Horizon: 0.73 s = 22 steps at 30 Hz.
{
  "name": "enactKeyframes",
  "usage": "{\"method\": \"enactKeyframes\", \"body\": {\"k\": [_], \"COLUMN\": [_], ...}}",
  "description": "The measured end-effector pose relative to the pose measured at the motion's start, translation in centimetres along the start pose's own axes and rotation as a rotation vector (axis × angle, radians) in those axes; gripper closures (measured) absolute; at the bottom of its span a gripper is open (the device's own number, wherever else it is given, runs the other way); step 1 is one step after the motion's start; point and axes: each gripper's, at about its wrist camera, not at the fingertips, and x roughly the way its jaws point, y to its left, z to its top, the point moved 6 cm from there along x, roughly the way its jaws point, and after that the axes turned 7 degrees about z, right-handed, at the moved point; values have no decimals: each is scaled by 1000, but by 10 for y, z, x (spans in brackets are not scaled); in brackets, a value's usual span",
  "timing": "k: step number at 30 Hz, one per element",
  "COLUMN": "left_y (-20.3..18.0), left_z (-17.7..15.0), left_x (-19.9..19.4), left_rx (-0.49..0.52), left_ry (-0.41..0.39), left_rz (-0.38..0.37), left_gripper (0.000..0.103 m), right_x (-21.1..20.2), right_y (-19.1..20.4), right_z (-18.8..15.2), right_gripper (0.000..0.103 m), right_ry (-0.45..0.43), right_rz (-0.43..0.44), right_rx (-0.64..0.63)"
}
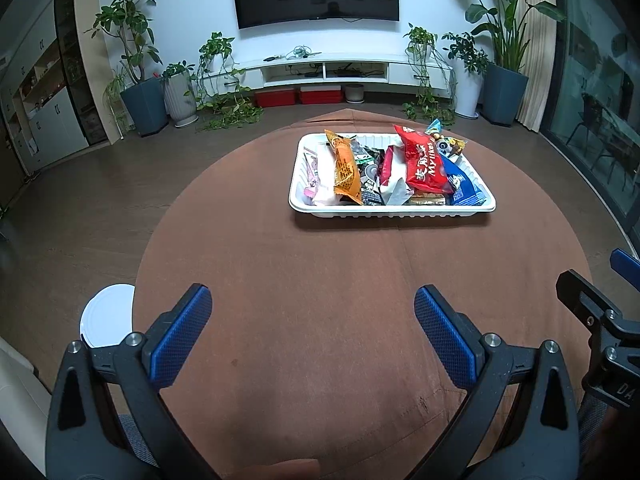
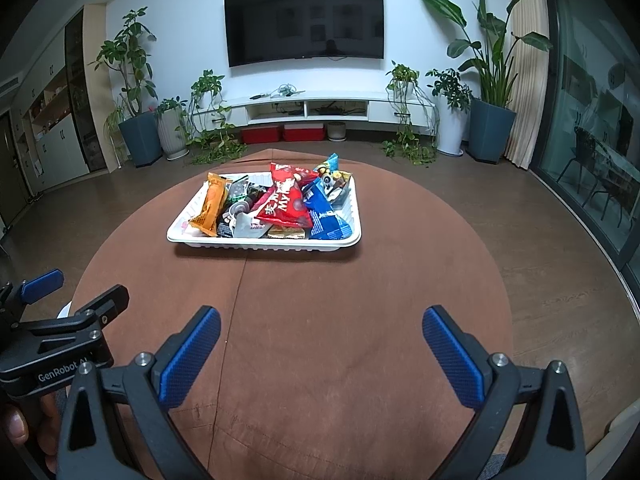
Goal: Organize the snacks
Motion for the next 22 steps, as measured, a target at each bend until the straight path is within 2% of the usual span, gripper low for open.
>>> {"method": "enactKeyframes", "body": {"k": [13,22], "left_y": [-1,-1], "left_z": [-2,-4], "left_x": [2,4], "left_rx": [2,-22], "left_ry": [9,3], "left_rz": [-7,-63], "left_gripper": [0,0], "right_x": [0,1], "right_y": [-1,-4], "right_z": [-1,-9], "right_gripper": [0,0], "right_ry": [2,7], "right_rz": [0,4], "right_rx": [0,9]}}
